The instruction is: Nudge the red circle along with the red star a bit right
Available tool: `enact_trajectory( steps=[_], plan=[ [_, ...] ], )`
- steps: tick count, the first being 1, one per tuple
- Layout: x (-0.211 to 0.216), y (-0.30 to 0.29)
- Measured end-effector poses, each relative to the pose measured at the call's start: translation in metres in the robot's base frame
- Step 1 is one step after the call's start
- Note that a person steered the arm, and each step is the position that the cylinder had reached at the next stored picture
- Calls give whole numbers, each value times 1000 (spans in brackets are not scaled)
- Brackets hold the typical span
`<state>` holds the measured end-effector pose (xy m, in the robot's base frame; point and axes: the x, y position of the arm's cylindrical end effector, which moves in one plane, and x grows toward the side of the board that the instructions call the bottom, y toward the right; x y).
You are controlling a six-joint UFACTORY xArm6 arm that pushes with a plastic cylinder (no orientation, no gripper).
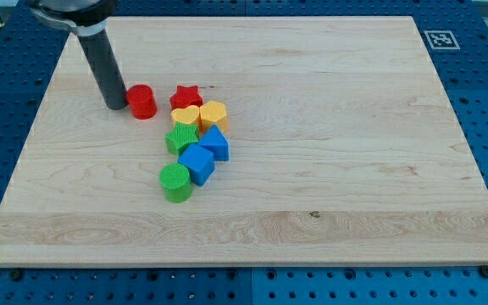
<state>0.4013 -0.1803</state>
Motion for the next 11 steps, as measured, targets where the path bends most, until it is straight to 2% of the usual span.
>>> enact_trajectory(
  steps=[3,5,7,9,11],
  plan=[
    [33,14],
    [77,28],
    [92,25],
    [24,11],
    [15,26]
  ],
)
